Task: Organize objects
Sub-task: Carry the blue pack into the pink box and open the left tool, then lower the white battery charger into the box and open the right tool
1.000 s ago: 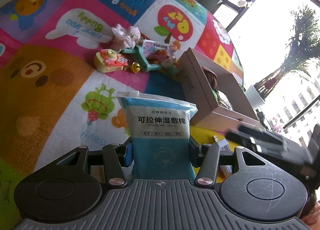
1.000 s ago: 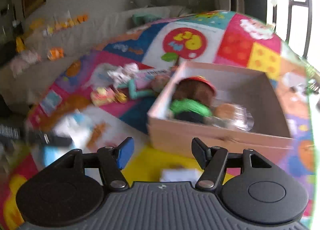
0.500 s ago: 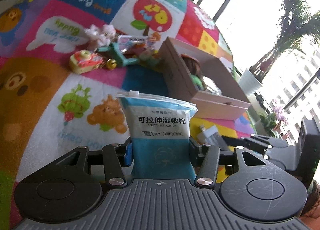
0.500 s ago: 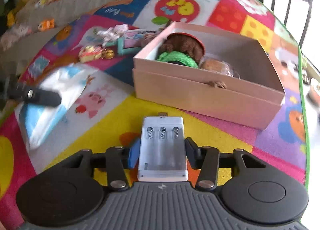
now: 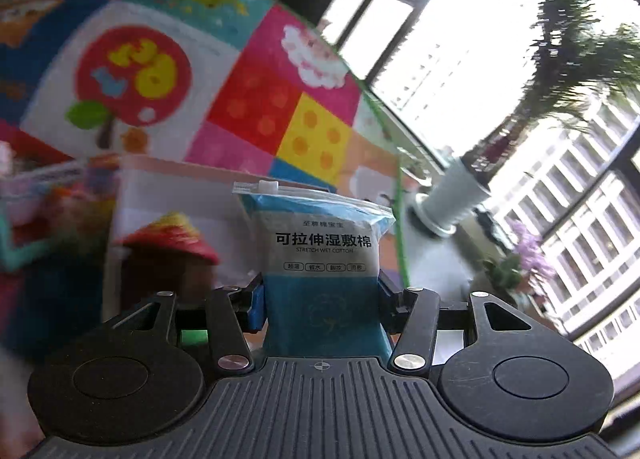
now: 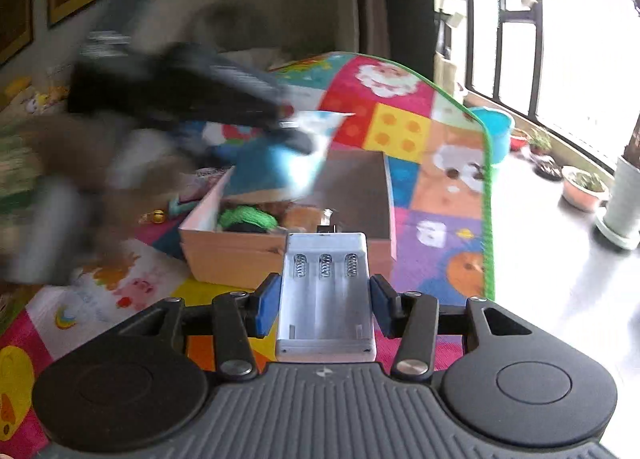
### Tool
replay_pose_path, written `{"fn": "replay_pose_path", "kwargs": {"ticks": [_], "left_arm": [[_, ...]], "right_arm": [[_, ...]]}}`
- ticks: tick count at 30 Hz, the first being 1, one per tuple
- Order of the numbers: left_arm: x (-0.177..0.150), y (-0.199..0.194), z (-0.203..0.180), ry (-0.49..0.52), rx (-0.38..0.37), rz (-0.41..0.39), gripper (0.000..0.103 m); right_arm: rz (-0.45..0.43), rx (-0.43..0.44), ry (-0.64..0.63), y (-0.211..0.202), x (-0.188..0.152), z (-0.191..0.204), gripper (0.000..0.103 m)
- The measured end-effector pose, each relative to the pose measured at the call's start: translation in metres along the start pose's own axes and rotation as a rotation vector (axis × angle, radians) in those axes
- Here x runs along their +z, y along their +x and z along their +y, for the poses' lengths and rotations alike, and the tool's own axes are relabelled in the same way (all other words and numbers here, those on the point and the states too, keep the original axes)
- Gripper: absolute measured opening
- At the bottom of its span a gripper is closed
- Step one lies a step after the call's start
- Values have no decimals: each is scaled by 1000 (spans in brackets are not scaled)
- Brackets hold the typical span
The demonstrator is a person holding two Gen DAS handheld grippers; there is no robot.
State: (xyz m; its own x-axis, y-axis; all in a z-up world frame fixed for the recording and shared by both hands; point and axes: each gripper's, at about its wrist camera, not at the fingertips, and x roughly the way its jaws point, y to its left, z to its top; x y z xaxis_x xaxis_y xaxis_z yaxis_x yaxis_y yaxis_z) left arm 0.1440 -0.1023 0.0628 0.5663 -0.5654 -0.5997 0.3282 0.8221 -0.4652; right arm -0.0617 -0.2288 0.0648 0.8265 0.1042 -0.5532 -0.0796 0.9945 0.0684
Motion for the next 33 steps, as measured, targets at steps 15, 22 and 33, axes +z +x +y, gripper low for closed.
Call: {"fn": "replay_pose_path", "kwargs": {"ticks": [15,22,33], "left_arm": [[-18,-12,3,-19,-2,-2,58],[-29,-65,29,-5,-90,-50,57],[-48,-133,115,-84,64,-138,57]], "right_arm": [[11,-88,67,7,-14,-34,47],[5,-94,91,5,-10,-38,47],[-55,36,87,58,110,-9,47]]}}
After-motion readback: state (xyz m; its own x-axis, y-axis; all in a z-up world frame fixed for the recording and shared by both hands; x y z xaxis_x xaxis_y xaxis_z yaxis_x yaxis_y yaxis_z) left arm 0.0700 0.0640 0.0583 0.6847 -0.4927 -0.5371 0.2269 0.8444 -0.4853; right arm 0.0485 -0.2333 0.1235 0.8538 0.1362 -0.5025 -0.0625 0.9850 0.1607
